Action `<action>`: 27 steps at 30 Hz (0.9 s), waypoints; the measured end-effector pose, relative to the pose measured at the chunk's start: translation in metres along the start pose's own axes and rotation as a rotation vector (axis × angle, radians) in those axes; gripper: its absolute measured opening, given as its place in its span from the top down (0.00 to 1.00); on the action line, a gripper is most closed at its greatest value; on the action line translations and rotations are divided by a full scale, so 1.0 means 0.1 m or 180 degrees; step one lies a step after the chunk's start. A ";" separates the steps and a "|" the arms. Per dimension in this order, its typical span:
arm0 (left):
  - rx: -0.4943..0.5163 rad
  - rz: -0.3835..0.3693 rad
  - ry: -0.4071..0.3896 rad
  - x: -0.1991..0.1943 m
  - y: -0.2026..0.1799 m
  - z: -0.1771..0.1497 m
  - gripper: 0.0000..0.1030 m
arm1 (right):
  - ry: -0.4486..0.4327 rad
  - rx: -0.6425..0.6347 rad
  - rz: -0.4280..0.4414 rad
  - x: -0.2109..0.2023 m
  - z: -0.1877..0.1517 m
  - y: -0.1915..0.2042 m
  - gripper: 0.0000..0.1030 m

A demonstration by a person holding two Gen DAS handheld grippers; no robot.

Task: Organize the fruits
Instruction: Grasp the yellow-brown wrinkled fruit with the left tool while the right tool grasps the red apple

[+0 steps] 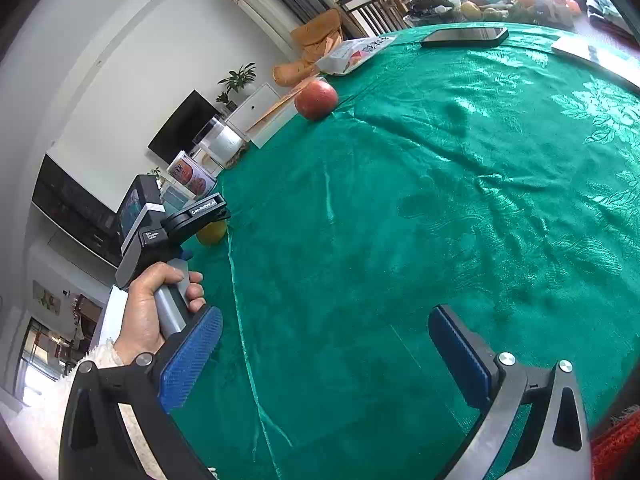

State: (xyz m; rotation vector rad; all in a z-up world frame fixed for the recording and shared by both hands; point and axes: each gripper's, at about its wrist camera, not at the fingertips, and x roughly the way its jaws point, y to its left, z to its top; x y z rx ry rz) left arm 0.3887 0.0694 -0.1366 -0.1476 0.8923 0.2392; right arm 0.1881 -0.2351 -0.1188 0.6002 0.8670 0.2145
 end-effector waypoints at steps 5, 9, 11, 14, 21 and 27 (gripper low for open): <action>0.0165 0.0043 0.0015 -0.26 0.04 -0.21 0.48 | 0.0019 0.0048 -0.0001 0.02 0.00 -0.02 0.01; 0.0189 -0.0095 0.0139 -0.68 0.18 -0.55 0.48 | -0.0043 0.0006 -0.0028 -0.02 -0.01 0.01 0.01; 0.0221 -0.0126 0.0173 -0.92 0.27 -0.76 0.48 | -0.0082 -0.0031 -0.0052 -0.05 -0.02 0.03 0.01; 0.0279 -0.0152 0.0239 -1.13 0.37 -1.08 0.48 | -0.0119 -0.0088 -0.0099 -0.08 -0.04 0.06 0.01; 0.0249 -0.0083 0.0164 -1.16 0.50 -1.38 0.45 | -0.0210 -0.0222 -0.0110 -0.17 -0.08 0.13 0.01; 0.0043 -0.0005 0.0078 -1.10 0.66 -1.44 0.07 | -0.0491 -0.0173 0.0232 -0.40 0.03 0.10 0.01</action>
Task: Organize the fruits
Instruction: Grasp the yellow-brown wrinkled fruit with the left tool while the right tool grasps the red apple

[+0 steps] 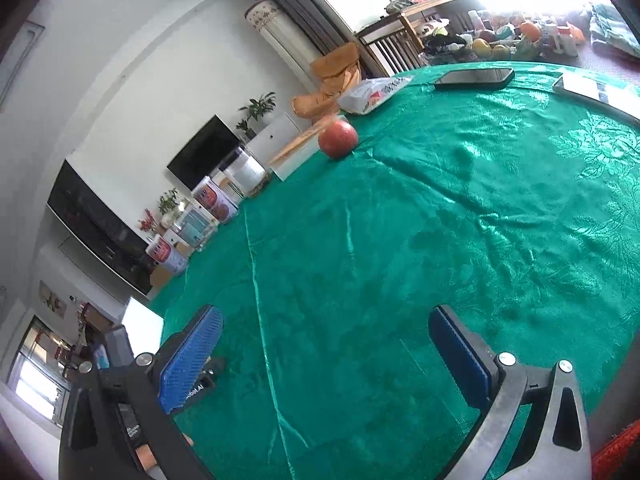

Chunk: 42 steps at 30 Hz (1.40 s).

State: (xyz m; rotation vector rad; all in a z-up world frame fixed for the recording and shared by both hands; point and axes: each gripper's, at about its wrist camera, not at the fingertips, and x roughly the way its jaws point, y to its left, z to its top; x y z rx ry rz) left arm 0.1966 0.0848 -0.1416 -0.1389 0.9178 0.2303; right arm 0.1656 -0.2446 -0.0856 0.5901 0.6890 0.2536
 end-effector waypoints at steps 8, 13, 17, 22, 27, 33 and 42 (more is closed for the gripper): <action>0.0025 0.0057 0.0031 0.03 -0.02 0.02 0.02 | 0.0619 -0.1132 -0.0364 1.22 1.08 0.08 0.01; 0.0008 0.0078 0.0035 0.04 -0.02 0.03 0.01 | 0.0814 -0.1301 -0.0627 2.14 1.56 -0.01 0.01; 0.0009 0.0079 0.0035 0.04 -0.02 0.03 0.01 | 0.0805 -0.1383 -0.0734 2.67 1.88 0.08 0.01; 0.0007 0.0078 0.0035 0.04 -0.02 0.03 0.01 | 0.0808 -0.1866 -0.1101 3.20 2.03 0.25 0.01; 0.0007 0.0078 0.0035 0.04 -0.02 0.03 0.01 | 0.0917 -0.1756 -0.0992 3.34 2.09 0.26 0.32; 0.0009 0.0080 0.0035 0.04 -0.02 0.03 0.01 | 0.1120 -0.1239 -0.0509 2.82 1.80 0.15 0.32; 0.0002 0.0094 0.0036 0.05 -0.01 0.03 0.01 | 0.1565 -0.1072 -0.0215 1.37 0.50 0.38 0.32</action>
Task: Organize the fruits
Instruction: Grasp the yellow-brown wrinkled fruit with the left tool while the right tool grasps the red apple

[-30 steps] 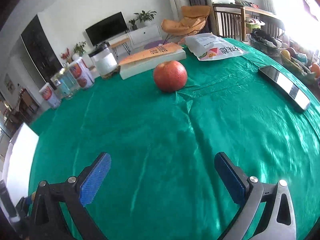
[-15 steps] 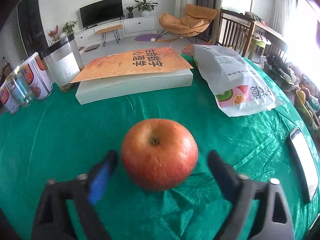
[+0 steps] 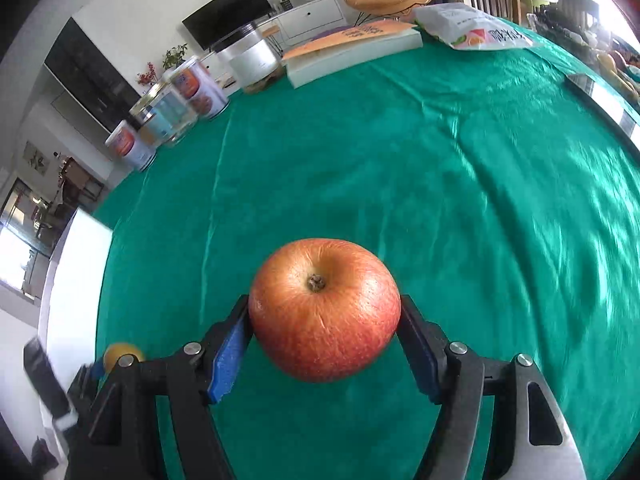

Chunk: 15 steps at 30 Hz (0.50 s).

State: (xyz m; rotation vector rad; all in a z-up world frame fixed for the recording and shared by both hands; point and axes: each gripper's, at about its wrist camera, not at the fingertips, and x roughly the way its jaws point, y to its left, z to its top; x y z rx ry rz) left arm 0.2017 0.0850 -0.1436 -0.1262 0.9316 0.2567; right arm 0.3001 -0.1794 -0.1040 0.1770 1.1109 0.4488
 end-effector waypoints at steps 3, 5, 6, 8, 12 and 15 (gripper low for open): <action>0.0000 0.0002 0.0000 0.00 0.00 0.00 0.01 | -0.0117 -0.0253 -0.0141 -0.19 -0.54 0.36 0.32; -0.0001 0.0000 0.0000 0.00 0.00 0.00 0.01 | -0.0186 -0.0414 -0.0330 -0.20 -0.82 0.52 0.32; -0.0002 0.0000 0.0000 0.00 0.00 0.00 0.01 | -0.0195 -0.0497 -0.0428 -0.18 -0.93 0.57 0.32; -0.0001 0.0000 0.0000 0.00 0.00 0.00 0.01 | -0.0206 -0.0696 -0.0681 -0.13 -1.00 0.71 0.32; -0.0001 0.0000 0.0000 0.00 0.00 0.00 0.00 | -0.0120 -0.0417 -0.0462 -0.06 -0.91 0.64 0.32; 0.0000 0.0001 0.0000 0.00 0.00 0.00 0.00 | -0.0178 -0.0288 -0.0410 -0.02 -0.93 0.58 0.30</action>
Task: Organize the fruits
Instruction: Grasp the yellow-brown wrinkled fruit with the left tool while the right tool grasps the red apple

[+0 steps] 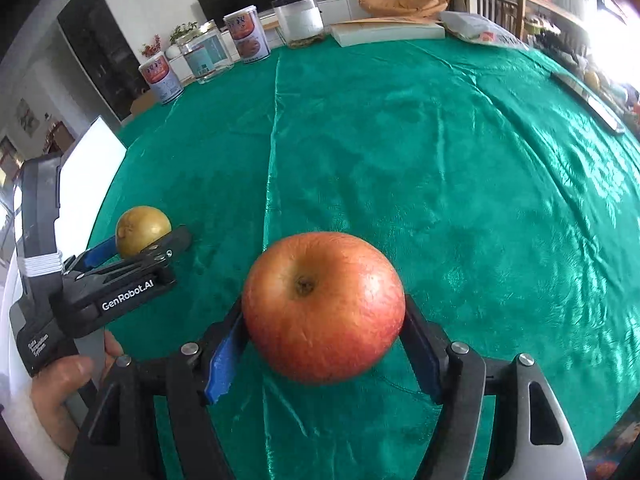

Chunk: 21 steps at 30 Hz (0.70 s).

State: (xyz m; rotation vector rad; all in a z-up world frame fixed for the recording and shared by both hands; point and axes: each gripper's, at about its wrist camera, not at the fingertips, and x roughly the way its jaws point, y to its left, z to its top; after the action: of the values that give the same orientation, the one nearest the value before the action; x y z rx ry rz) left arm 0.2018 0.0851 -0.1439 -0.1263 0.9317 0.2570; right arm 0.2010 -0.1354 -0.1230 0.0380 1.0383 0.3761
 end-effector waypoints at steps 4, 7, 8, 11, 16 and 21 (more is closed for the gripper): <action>0.0000 0.0000 0.0000 0.00 0.00 0.00 0.00 | -0.0035 -0.0113 0.0001 0.01 -0.06 0.09 0.12; -0.0001 -0.0001 0.0001 0.00 0.00 0.00 0.00 | -0.0076 -0.0159 -0.0052 0.03 -0.06 0.13 0.10; -0.0002 -0.0003 0.0001 0.00 0.00 0.00 0.00 | -0.0104 -0.0117 -0.0030 0.01 -0.06 0.10 0.10; 0.0001 -0.0027 0.0007 0.00 0.00 0.00 0.01 | -0.0410 0.0258 0.0241 -0.17 -0.04 -0.13 0.10; -0.0065 -0.0607 0.0162 -0.12 0.22 -0.01 0.02 | -0.1197 0.1594 0.0930 -0.60 -0.27 -1.01 0.05; -0.0048 -0.0766 0.0203 -0.15 0.19 -0.04 0.03 | -0.1212 0.2282 0.1065 -0.59 -0.44 -1.39 0.05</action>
State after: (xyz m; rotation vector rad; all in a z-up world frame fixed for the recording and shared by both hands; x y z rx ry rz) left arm 0.1845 0.1002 -0.1337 -0.2596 0.9680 0.0372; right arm 0.1770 -0.2908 -0.1255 0.9019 0.7405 0.2658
